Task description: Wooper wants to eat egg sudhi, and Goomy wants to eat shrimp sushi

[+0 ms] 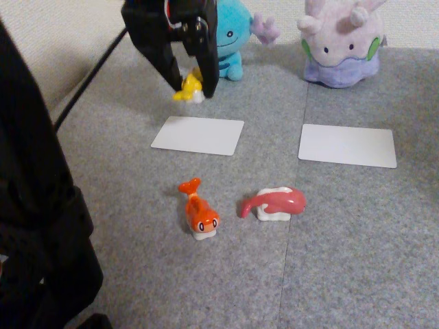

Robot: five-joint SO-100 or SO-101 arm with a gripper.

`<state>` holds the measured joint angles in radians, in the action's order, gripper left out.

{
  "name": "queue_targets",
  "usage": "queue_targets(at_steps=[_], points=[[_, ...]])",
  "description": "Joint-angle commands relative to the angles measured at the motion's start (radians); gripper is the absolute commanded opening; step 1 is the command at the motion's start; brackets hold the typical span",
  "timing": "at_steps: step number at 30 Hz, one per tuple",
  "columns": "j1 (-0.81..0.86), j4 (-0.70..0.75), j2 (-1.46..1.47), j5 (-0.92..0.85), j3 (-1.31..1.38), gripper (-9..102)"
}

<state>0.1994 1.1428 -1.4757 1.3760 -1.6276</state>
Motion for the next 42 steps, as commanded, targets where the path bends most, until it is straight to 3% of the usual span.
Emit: queue_targets(at_steps=[1, 13, 24, 33, 42], points=[[0.014, -0.04, 0.043, -0.002, 0.063, 9], [-0.015, -0.158, 0.218, 0.014, 0.063, 9], [-0.083, -0.17, 0.244, 0.018, 0.063, 10], [-0.083, -0.172, 0.239, 0.055, 0.063, 33], [-0.078, -0.1, 0.112, 0.054, 0.064, 36]])
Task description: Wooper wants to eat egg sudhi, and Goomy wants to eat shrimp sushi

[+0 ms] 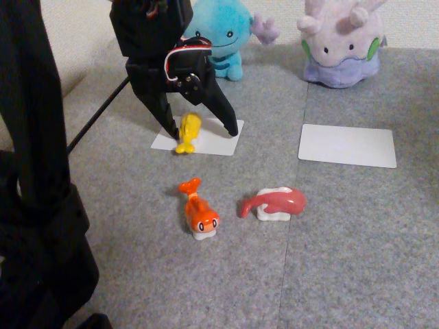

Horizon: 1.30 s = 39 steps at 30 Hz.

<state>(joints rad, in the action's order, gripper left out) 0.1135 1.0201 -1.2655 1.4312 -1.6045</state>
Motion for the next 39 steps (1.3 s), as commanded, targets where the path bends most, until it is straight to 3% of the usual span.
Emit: queue_targets(at_steps=[1, 8, 21, 31, 39], points=[[0.006, 0.041, -0.132, -0.005, 0.041, 36], [-0.002, 0.233, -0.383, -0.063, 0.028, 35], [0.028, 0.68, -0.796, -0.5, 0.026, 35], [0.241, 0.676, -0.992, -0.816, -0.275, 35], [0.299, 0.555, -1.037, -0.953, -0.591, 35]])
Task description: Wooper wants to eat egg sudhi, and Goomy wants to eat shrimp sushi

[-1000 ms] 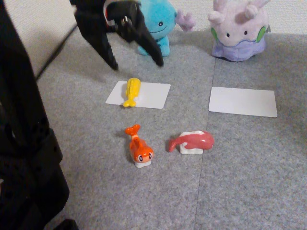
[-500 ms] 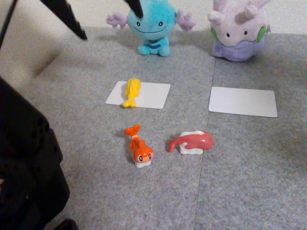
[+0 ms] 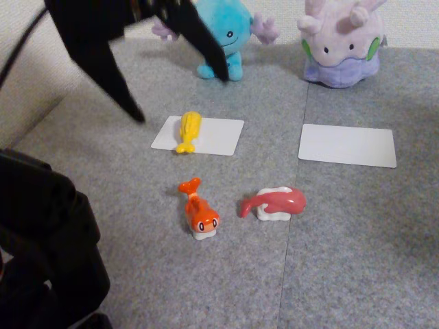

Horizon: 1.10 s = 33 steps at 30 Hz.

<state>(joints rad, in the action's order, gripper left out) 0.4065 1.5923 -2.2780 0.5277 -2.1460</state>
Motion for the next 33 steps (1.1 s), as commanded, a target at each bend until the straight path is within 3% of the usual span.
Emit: queue_targets(at_steps=[1, 9, 16, 33], points=[[0.008, -0.029, -0.028, -0.067, -0.087, 35], [0.083, -0.225, -0.011, -0.144, -0.267, 35], [0.153, -0.285, -0.006, -0.241, -0.285, 35], [0.152, -0.471, 0.357, -0.221, -0.288, 35]])
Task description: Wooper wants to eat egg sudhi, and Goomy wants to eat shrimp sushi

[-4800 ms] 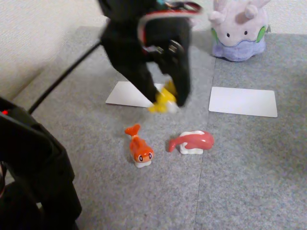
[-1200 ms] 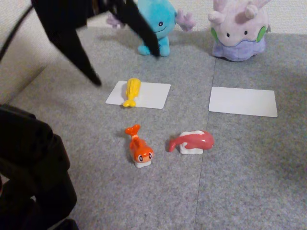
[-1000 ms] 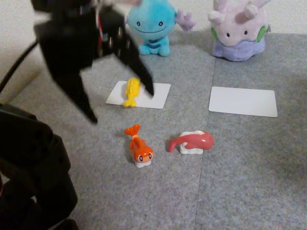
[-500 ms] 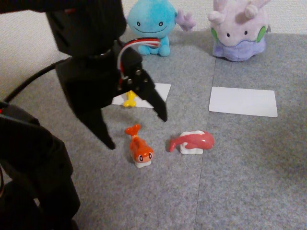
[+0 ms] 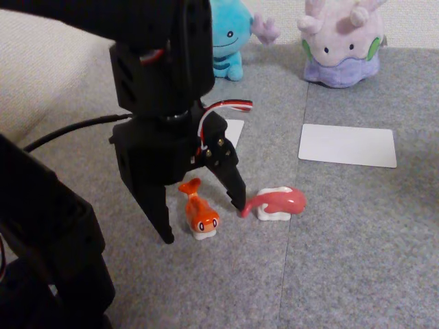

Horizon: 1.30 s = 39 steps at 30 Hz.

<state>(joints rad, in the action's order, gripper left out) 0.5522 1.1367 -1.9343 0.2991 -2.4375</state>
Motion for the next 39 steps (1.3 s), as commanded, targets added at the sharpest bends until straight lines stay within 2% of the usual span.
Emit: queue_targets(at_steps=[1, 5, 12, 18, 27, 39], points=[[0.006, -0.025, 0.029, 0.008, 0.003, 34], [0.009, -0.074, 0.072, 0.008, 0.003, 27], [0.009, -0.074, 0.089, 0.009, 0.003, 19], [0.009, -0.074, 0.087, 0.009, 0.003, 9], [0.009, -0.074, 0.077, 0.017, 0.005, 7], [-0.009, -0.12, -0.055, 0.204, 0.017, 8]])
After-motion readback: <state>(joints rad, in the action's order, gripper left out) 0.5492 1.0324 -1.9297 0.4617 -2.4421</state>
